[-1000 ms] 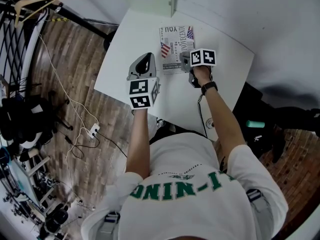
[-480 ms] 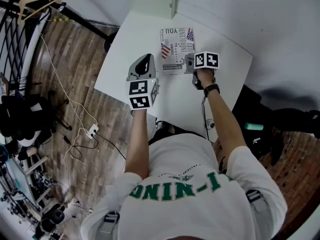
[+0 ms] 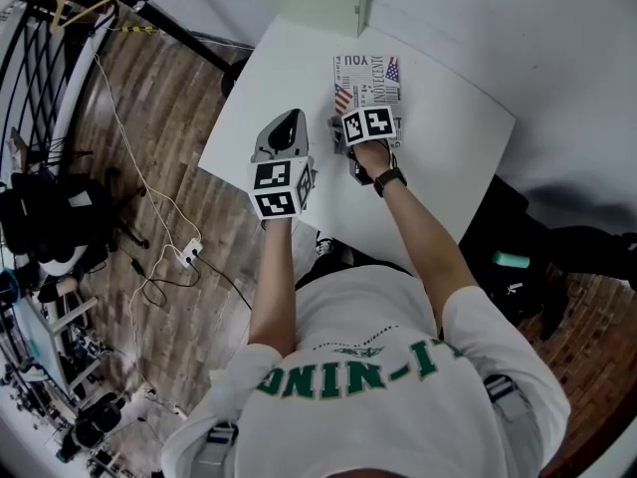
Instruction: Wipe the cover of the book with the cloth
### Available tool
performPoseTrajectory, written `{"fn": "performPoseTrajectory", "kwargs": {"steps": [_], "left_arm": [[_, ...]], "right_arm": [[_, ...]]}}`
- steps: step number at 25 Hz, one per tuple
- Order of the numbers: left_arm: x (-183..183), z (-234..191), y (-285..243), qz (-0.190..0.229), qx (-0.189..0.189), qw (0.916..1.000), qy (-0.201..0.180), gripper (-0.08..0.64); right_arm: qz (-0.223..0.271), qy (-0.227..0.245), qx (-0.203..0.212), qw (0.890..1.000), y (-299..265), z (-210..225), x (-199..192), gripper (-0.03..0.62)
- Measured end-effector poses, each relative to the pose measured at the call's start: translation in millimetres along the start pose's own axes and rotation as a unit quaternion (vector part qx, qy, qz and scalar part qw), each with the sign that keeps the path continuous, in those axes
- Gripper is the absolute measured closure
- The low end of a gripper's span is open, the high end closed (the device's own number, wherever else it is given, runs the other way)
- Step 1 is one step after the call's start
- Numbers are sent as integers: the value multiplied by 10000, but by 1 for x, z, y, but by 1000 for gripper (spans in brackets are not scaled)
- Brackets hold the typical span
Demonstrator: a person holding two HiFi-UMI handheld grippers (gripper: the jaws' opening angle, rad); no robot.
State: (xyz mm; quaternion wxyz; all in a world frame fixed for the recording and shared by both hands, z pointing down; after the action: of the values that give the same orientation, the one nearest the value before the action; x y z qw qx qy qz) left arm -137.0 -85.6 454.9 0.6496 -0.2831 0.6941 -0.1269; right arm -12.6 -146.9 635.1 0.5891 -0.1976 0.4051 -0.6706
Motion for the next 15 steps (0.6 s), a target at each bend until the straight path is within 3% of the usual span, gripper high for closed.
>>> {"fn": "performPoseTrajectory", "kwargs": {"steps": [6, 15], "left_arm": [[4, 3, -3, 33, -51, 10000, -27, 548], [10, 33, -19, 73, -448, 9988, -171, 548]], "right_arm": [[124, -180, -119, 9997, 21, 23, -6, 560], [848, -1096, -568, 9887, 97, 110, -29, 561]]}}
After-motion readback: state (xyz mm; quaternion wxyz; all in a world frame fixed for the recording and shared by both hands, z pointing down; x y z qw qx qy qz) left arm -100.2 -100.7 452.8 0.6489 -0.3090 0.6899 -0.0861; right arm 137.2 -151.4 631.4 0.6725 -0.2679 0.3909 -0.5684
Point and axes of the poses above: the fingertips, and each gripper's own axes: y backward along the fingers, z to its right, x out of its top, the point moved 7 cm from there along y, backward along the fingers, and after that the axes turned 7 degrees about -z, right-handed, at the moved point
